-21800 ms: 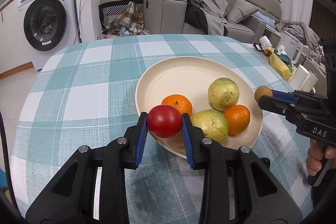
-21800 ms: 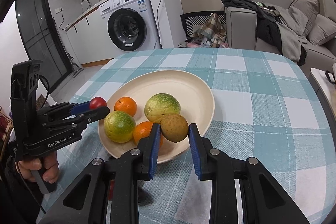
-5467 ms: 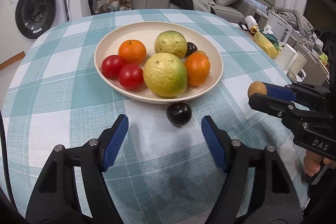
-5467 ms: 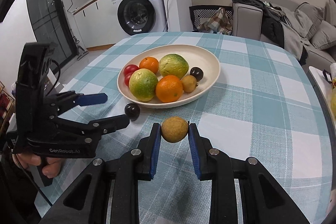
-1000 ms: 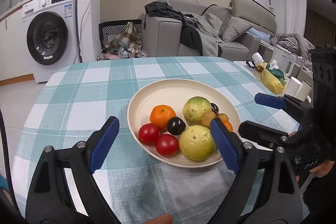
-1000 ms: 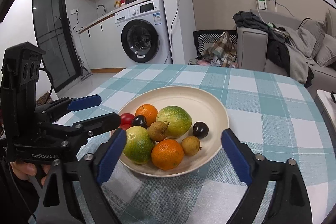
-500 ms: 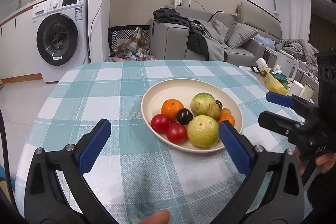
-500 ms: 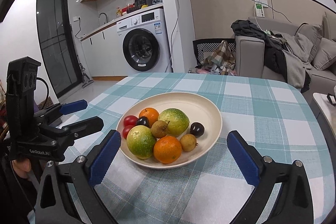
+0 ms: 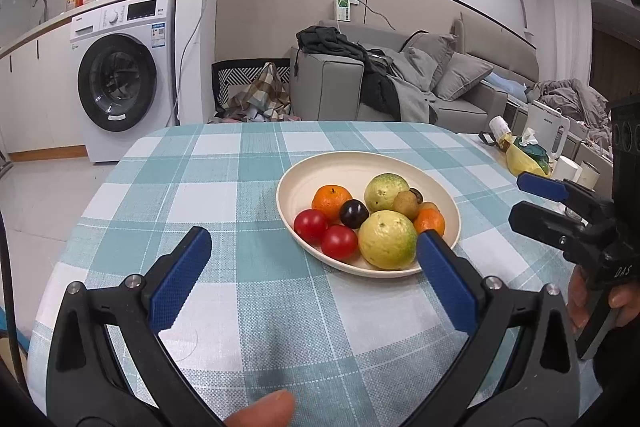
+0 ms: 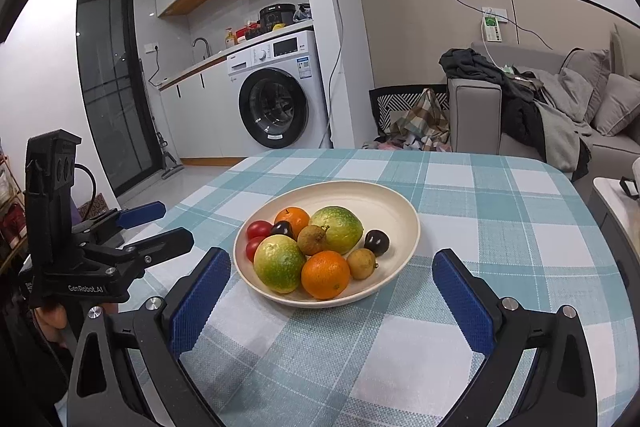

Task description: Organize fruits

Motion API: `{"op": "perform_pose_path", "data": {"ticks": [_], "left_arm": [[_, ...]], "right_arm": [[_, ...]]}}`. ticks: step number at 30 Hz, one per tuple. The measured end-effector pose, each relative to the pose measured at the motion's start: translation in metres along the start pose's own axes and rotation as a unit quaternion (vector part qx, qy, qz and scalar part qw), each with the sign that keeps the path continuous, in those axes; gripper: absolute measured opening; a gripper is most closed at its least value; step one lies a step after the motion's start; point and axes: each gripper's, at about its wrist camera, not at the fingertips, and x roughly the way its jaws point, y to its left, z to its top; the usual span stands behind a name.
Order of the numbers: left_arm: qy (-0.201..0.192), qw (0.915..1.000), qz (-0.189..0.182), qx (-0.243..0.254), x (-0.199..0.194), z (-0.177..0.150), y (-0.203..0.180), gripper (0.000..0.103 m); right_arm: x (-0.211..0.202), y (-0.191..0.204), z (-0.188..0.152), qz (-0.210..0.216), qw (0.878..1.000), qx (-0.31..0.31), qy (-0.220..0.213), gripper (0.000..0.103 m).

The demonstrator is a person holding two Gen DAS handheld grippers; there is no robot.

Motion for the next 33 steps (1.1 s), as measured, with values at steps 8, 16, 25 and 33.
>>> {"op": "perform_pose_path", "data": {"ticks": [8,16,25,33], "left_arm": [[-0.002,1.0,0.003,0.008,-0.0036,-0.0008,-0.0058,0.102],[0.001,0.9999,0.008,0.008,-0.003,0.0005,-0.0065,0.102],[0.008,0.9998,0.011,0.013,0.0004,-0.0003,-0.0058,0.102],[0.008,0.9998,0.013,0.012,0.0015,-0.0009,-0.0075,0.102]], "right_arm": [[0.001,0.0085,-0.0027,-0.006,1.0,-0.023,-0.001,0.103],[-0.0007,0.0084,-0.0032,-0.006,1.0,-0.023,-0.002,0.103],[-0.0014,0.0082,-0.0025,-0.007,1.0,-0.027,-0.002,0.103],[-0.0007,0.0075,-0.0014,-0.007,1.0,-0.029,-0.003,0.103]]}}
